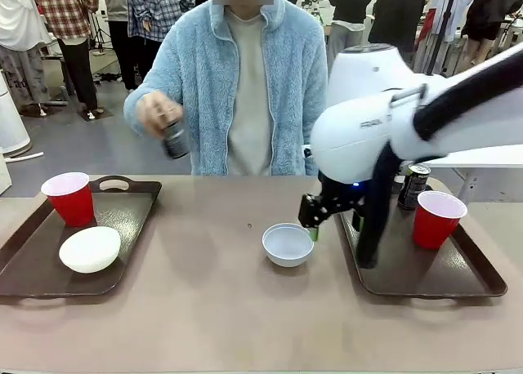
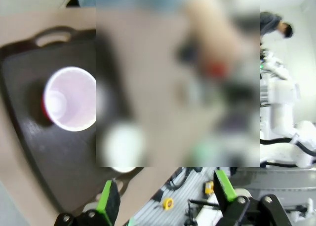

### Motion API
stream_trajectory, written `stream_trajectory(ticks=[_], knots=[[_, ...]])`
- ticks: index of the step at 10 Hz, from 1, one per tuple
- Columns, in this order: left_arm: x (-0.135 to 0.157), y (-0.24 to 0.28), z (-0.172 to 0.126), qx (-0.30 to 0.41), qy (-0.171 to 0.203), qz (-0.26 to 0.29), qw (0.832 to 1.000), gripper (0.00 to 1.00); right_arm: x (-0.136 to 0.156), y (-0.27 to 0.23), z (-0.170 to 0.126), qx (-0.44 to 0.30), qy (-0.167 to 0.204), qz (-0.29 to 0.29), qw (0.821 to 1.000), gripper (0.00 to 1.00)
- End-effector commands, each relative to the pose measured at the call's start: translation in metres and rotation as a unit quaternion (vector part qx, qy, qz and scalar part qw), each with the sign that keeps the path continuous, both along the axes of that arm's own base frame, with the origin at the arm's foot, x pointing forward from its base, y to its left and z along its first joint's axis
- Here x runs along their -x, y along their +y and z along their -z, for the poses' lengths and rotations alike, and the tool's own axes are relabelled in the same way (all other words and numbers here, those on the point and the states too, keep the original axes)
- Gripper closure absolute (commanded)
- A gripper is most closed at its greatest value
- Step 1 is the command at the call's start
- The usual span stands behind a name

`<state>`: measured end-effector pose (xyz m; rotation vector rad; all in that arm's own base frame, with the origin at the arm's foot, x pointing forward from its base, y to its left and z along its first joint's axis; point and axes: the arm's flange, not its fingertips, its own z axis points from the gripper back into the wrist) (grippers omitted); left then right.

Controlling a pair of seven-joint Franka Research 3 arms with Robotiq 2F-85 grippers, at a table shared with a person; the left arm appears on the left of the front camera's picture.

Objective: Prepare tableware on both trays.
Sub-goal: Pick up a Picnic Bowl from the table and place it on a Handle tray.

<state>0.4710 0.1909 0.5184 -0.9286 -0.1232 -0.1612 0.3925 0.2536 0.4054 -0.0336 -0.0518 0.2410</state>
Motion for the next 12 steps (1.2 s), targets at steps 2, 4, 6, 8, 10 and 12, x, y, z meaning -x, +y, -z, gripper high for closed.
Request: stream_trajectory(ticks=[2,4,6,8,10,12], knots=[[0.002,0.0,-0.002,-0.003,0.001,0.003,1.0,0.0,-0.049,0.022,0.018,-0.023,-0.033,0.09,0.995,0.0],[0.002,0.0,-0.002,-0.003,0.001,0.003,1.0,0.0,-0.063,0.022,0.038,-0.029,-0.028,0.112,0.993,0.0],[0.002,0.0,-0.002,-0.003,0.001,0.003,1.0,0.0,-0.064,0.021,0.056,-0.034,-0.019,0.118,0.992,0.0],[0.002,0.0,-0.002,-0.003,0.001,0.003,1.0,0.0,-0.058,0.018,0.065,-0.058,0.015,0.099,0.993,0.59],[0.002,0.0,-0.002,-0.003,0.001,0.003,1.0,0.0,-0.057,0.017,0.067,-0.058,0.032,0.089,0.994,1.0],[0.002,0.0,-0.002,-0.003,0.001,0.003,1.0,0.0,-0.056,0.015,0.068,-0.06,0.041,0.082,0.994,1.0]])
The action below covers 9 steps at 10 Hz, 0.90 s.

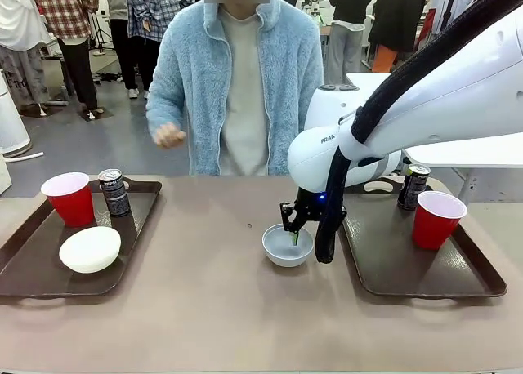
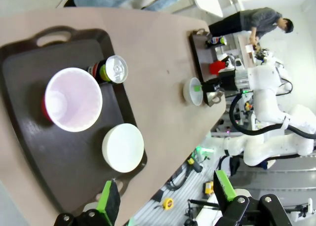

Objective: Prepare tableware on both trays.
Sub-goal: Pick up a Picnic Bowl from the table and place it on a Handle tray.

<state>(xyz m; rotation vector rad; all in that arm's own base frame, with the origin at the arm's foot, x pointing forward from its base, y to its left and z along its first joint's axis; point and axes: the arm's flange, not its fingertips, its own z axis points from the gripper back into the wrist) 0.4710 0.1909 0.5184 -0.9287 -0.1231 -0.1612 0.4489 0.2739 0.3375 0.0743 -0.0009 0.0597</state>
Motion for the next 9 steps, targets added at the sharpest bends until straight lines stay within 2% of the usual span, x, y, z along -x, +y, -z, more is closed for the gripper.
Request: stream_trajectory(ticks=[1,2,3,5,6,9], knots=[[0.002,0.0,-0.002,-0.003,0.001,0.003,1.0,0.0,0.0,-0.006,0.001,-0.01,0.012,-0.01,1.0,0.87],[0.002,0.0,-0.002,-0.003,0.001,0.003,1.0,0.0,0.001,-0.007,0.001,-0.012,0.014,-0.011,1.0,0.97],[0.002,0.0,-0.002,-0.003,0.001,0.003,1.0,0.0,0.002,-0.007,0.0,-0.012,0.015,-0.012,1.0,1.0],[0.002,0.0,-0.002,-0.003,0.001,0.003,1.0,0.0,0.005,-0.007,-0.007,-0.01,0.007,-0.017,1.0,1.0],[0.002,0.0,-0.002,-0.003,0.001,0.003,1.0,0.0,0.013,-0.004,-0.018,-0.009,0.016,-0.033,0.999,1.0],[0.002,0.0,-0.002,-0.003,0.001,0.003,1.0,0.0,0.053,0.008,-0.092,-0.024,-0.014,-0.069,0.997,1.0]])
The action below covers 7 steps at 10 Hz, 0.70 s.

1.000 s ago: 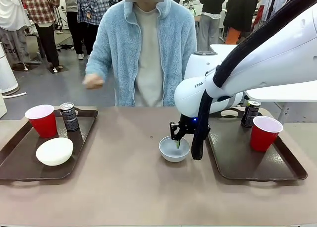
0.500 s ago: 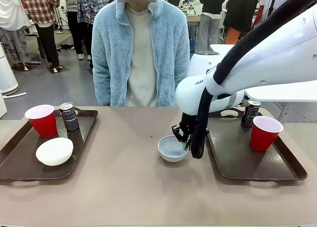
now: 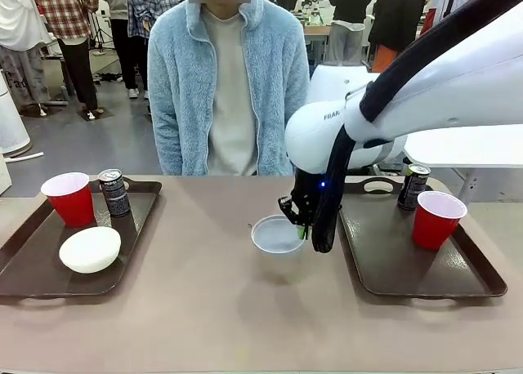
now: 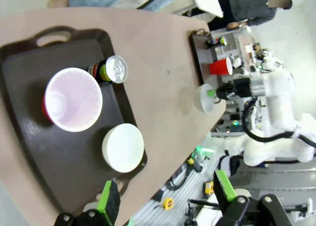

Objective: Prepare tableware on both trays.
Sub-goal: Pick up a Picnic Bowl from the table and place it on a Handle tray.

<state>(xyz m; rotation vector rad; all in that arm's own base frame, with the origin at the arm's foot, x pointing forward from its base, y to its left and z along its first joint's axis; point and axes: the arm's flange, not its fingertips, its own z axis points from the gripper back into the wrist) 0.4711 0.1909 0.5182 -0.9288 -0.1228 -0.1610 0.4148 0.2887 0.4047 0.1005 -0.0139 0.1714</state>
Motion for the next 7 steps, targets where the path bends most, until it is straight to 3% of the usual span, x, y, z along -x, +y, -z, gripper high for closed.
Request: stream_trajectory(ticks=[1,3,7], knots=[[0.002,0.0,-0.002,-0.003,0.0,0.003,1.0,0.0,0.028,-0.004,-0.048,-0.013,-0.021,-0.018,1.0,1.0],[0.002,0.0,-0.002,-0.003,0.0,0.003,1.0,0.0,0.038,-0.009,-0.072,0.008,-0.034,-0.018,0.999,1.0],[0.002,0.0,-0.002,-0.003,0.0,0.003,1.0,0.0,0.045,-0.119,-0.085,0.064,0.006,0.004,0.998,1.0]])
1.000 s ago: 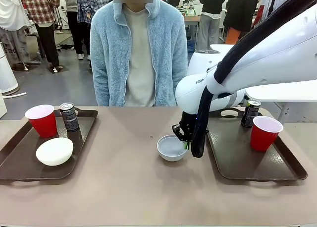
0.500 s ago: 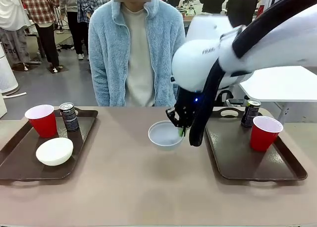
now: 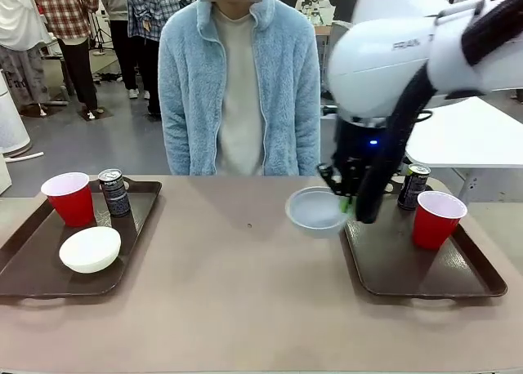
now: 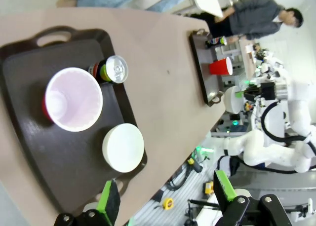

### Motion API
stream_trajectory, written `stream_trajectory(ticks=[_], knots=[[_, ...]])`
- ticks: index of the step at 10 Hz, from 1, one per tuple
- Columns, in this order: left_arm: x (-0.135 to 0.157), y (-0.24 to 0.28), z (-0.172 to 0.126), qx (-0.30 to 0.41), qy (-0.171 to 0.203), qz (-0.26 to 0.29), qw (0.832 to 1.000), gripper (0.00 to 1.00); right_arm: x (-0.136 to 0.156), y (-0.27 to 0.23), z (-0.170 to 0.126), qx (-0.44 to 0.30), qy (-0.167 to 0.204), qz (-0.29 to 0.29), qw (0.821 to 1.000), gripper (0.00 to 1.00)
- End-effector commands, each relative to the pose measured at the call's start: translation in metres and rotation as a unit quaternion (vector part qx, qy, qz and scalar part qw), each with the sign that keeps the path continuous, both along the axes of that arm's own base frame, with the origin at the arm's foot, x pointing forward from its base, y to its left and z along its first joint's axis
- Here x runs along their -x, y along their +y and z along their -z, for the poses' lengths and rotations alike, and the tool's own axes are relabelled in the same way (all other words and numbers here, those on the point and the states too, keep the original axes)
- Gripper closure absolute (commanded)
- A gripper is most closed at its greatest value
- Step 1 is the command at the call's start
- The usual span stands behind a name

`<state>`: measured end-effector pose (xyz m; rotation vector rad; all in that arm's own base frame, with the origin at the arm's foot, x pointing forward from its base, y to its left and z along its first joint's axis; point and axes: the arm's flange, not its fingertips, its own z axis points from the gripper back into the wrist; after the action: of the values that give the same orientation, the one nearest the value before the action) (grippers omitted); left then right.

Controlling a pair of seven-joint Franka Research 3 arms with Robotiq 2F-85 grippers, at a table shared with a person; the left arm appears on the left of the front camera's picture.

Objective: Prepare tableware on both trays.
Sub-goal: Pick up a Picnic Bowl from the table and place it on a Handle tray.

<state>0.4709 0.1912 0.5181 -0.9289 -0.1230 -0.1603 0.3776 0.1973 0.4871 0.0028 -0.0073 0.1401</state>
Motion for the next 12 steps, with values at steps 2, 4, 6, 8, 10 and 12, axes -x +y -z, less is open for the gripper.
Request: stream_trajectory(ticks=[2,4,6,8,10,12], knots=[[0.002,0.0,-0.002,-0.003,0.0,0.003,1.0,0.0,0.017,-0.081,-0.005,0.011,0.002,-0.003,1.0,1.0],[0.002,0.0,-0.002,-0.003,0.0,0.003,1.0,0.0,0.025,-0.13,-0.006,-0.007,-0.022,0.006,1.0,1.0],[0.002,0.0,-0.002,-0.003,0.0,0.003,1.0,0.0,0.028,-0.144,0.004,-0.013,-0.03,0.002,0.999,1.0],[0.002,0.0,-0.002,-0.003,0.0,0.003,1.0,0.0,0.022,-0.148,0.028,-0.023,-0.037,0.001,0.999,1.0],[0.002,0.0,-0.002,-0.003,0.0,0.003,1.0,0.0,0.014,-0.148,0.051,-0.028,-0.052,0.014,0.998,1.0],[0.002,0.0,-0.002,-0.003,0.0,0.003,1.0,0.0,0.009,-0.144,0.077,-0.042,-0.075,0.039,0.996,1.0]])
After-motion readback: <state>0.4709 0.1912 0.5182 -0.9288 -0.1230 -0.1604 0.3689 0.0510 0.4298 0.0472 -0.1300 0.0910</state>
